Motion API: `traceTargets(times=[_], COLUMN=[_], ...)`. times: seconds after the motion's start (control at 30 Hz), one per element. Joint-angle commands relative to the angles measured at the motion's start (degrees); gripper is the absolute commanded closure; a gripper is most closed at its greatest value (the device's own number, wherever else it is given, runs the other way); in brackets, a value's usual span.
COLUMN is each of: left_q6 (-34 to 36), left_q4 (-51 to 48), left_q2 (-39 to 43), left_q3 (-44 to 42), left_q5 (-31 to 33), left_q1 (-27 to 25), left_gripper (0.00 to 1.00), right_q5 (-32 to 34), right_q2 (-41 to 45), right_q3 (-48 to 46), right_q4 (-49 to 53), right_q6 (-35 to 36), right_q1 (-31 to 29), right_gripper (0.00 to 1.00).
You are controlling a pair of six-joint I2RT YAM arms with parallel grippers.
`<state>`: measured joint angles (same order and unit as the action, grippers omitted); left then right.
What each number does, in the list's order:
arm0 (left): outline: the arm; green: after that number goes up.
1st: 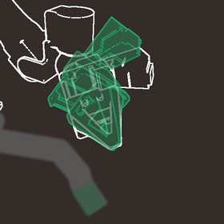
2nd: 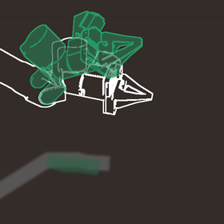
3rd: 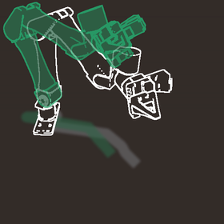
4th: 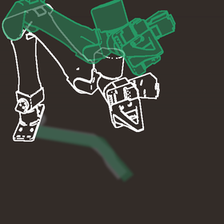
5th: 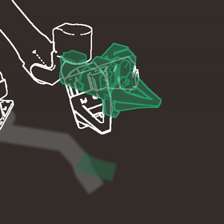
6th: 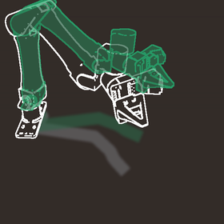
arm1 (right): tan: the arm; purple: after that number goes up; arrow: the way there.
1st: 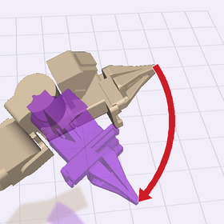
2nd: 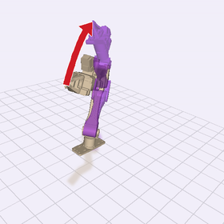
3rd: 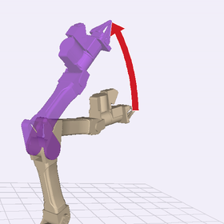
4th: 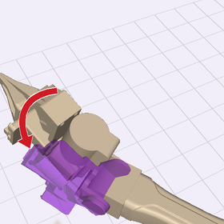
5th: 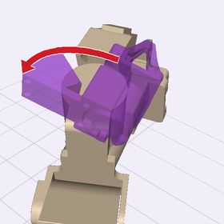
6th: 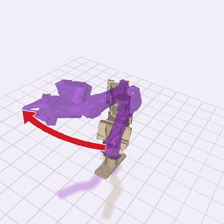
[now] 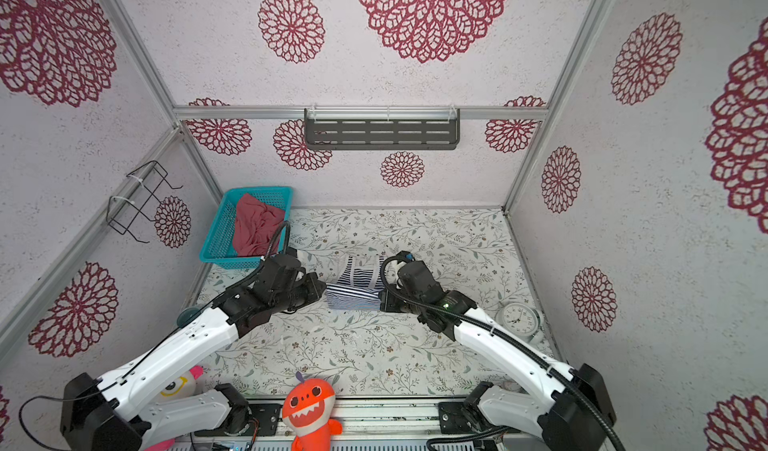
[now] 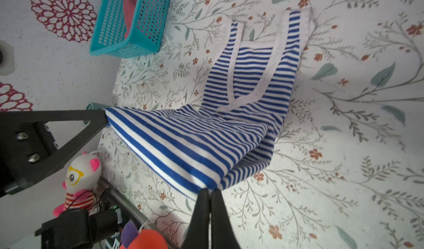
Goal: Fold and stack the tank tops
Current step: 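Lift the near edge with both grippers and fold it over toward the straps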
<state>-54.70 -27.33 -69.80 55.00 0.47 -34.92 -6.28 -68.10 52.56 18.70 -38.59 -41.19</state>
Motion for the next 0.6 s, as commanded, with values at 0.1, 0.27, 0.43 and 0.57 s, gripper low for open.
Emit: traceTargets(times=[0.1, 0.27, 0.43, 0.57], left_q6=[7.84, 11.38, 13.62, 15.17], left_q4=[5.05, 5.45, 5.89, 5.93], left_q2=[-9.23, -17.4, -25.93, -31.49], left_q3=[5.78, 11.72, 17.35, 21.35], left_q5=[-4.85, -7.22, -9.96, -10.82], left_q1=[6.5, 10.16, 13.11, 14.03], left_gripper=[1.0, 1.0, 1.0, 1.0], right_q5=[-1.48, -6.87, -9.38, -10.94], right_q2=[-6.42, -13.81, -21.61, -27.07], right_q3=[5.12, 9.05, 14.01, 17.12], right_q4=[-1.33, -5.0, -6.48, -7.2], right_q6=[7.76, 11.02, 14.09, 14.99], right_q1=[6.37, 10.68, 13.6, 15.4], right_gripper=[1.0, 1.0, 1.0, 1.0])
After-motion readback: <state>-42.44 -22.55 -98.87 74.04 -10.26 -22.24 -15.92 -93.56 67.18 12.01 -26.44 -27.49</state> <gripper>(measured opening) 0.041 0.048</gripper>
